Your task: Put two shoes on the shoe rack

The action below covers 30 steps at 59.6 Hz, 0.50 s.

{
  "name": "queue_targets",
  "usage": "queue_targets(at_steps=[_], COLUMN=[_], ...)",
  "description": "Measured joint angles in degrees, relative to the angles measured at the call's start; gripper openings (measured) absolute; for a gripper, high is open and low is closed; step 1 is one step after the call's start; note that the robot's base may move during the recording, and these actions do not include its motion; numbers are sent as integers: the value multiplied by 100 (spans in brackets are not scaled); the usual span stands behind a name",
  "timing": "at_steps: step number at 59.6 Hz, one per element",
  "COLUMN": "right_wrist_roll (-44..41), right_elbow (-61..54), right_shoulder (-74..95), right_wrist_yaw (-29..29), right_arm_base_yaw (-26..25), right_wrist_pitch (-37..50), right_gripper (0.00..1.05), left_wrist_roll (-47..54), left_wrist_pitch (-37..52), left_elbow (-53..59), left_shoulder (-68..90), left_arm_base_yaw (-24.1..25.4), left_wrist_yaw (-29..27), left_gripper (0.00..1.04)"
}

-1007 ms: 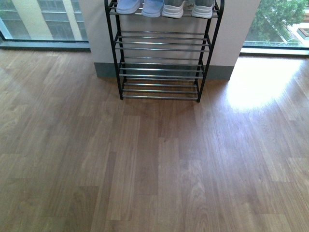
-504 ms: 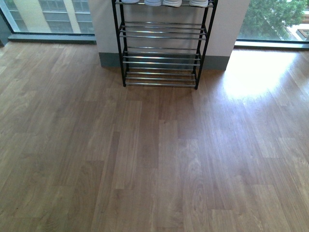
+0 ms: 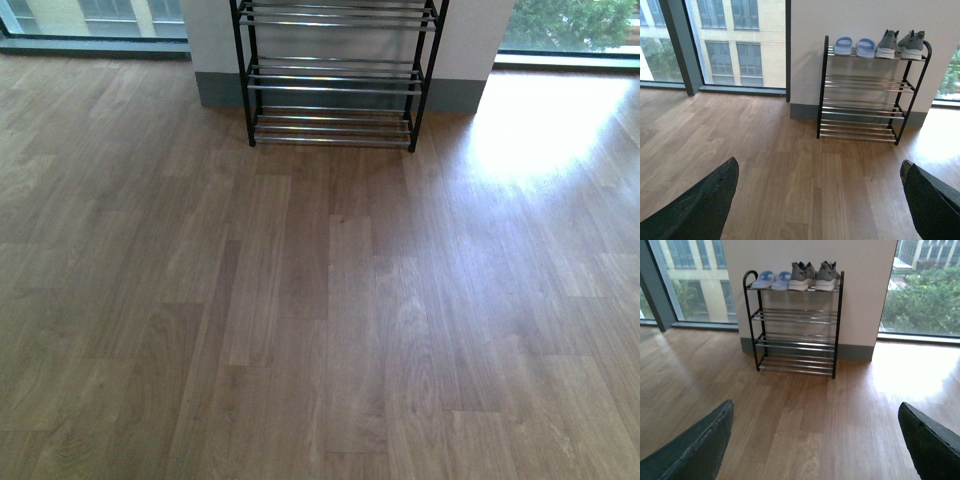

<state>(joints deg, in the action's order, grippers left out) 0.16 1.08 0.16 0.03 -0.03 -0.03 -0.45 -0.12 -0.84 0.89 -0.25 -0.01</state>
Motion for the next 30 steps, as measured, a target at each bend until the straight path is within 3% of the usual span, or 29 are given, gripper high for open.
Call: queue_targets(at_steps=[30], right_wrist_roll=[0], right_elbow=[0], right_shoulder=[0], right_wrist_yaw=[0], right_arm_base_yaw=[-2], right_wrist_pitch=[0], right_gripper=[95], left_wrist_roll=[2], left_wrist_pitch=[0], left_elbow=[0], left_shoulder=[-2], left_arm_base_yaw=[0], left_wrist_yaw=[0], left_gripper=[95])
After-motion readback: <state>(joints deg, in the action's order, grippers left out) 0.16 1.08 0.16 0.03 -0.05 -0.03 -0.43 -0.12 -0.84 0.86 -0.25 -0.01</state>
